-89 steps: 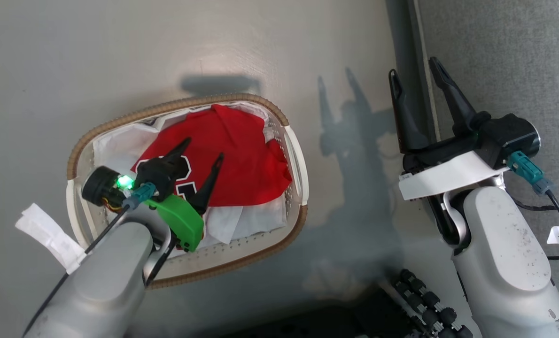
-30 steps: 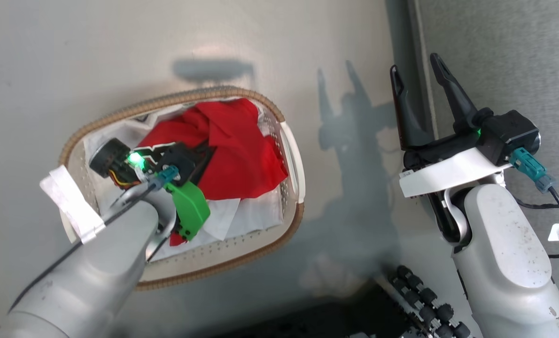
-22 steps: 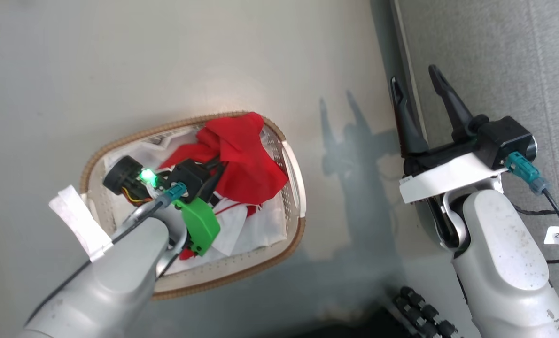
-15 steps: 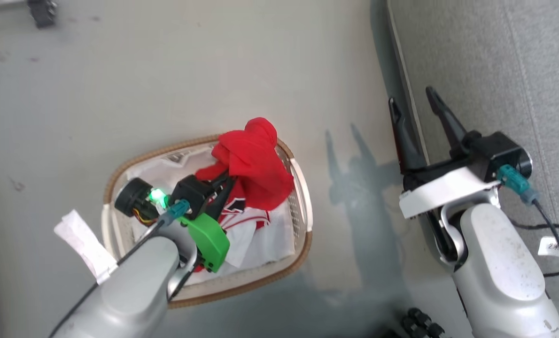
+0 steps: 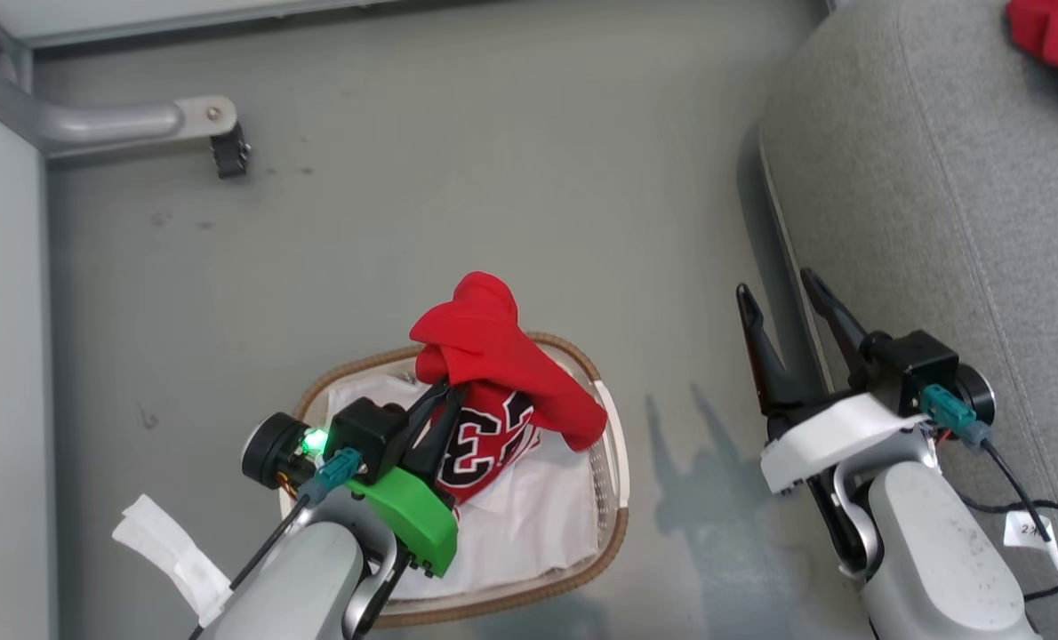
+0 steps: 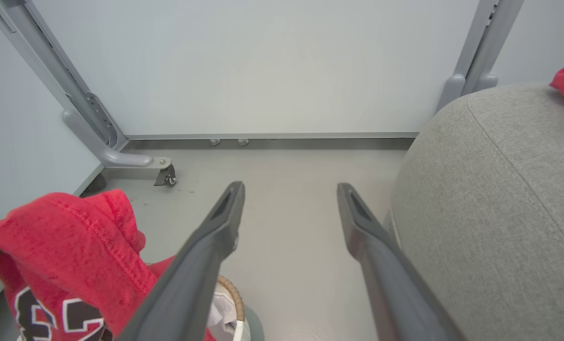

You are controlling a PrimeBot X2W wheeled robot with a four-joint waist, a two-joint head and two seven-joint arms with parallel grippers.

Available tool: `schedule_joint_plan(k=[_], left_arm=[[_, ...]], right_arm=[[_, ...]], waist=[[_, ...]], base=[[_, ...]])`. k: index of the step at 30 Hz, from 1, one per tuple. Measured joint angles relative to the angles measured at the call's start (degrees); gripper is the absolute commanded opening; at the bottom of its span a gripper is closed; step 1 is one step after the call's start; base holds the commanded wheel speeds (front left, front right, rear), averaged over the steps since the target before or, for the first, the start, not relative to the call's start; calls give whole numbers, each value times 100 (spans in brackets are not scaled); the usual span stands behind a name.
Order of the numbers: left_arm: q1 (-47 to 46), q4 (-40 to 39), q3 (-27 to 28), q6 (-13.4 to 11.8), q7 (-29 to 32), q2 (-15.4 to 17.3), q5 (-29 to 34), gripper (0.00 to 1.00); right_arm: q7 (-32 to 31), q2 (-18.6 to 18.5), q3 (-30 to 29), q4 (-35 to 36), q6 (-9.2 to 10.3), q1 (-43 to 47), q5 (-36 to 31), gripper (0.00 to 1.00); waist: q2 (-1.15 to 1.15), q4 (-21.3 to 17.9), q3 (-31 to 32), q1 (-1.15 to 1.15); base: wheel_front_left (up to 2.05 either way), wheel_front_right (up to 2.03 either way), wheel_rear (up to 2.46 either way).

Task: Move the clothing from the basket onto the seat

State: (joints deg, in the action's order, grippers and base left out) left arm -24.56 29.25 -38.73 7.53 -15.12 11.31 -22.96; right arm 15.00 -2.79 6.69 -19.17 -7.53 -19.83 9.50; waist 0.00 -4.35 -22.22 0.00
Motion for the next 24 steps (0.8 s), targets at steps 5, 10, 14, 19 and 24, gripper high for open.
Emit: schedule_joint_plan(k=[5, 10, 14, 19, 24], left_arm=[[266, -349, 259, 0, 0, -38, 147, 0], [525, -706, 515, 0, 0, -89, 238, 0], [644, -959, 832, 0, 0, -158, 265, 0], [694, -1277, 1036, 0, 0, -220, 360, 0], [694, -1619, 1206, 0, -1, -318, 397, 0]], right_arm=[[0, 0, 20, -88, 0, 221, 2, 100], [0, 0, 29, -145, 0, 433, 11, 100], [0, 3, 74, -154, 0, 553, -77, 100], [0, 0, 68, -187, 0, 687, -60, 100], [0, -1, 98, -210, 0, 822, -32, 100]], waist=[[0, 129, 409, 0], [0, 227, 784, 0], [0, 281, 1041, 0], [0, 326, 1299, 0], [0, 360, 1513, 0]], base=[[0, 0, 0], [0, 0, 0], [0, 0, 0], [0, 0, 0], [0, 0, 0]])
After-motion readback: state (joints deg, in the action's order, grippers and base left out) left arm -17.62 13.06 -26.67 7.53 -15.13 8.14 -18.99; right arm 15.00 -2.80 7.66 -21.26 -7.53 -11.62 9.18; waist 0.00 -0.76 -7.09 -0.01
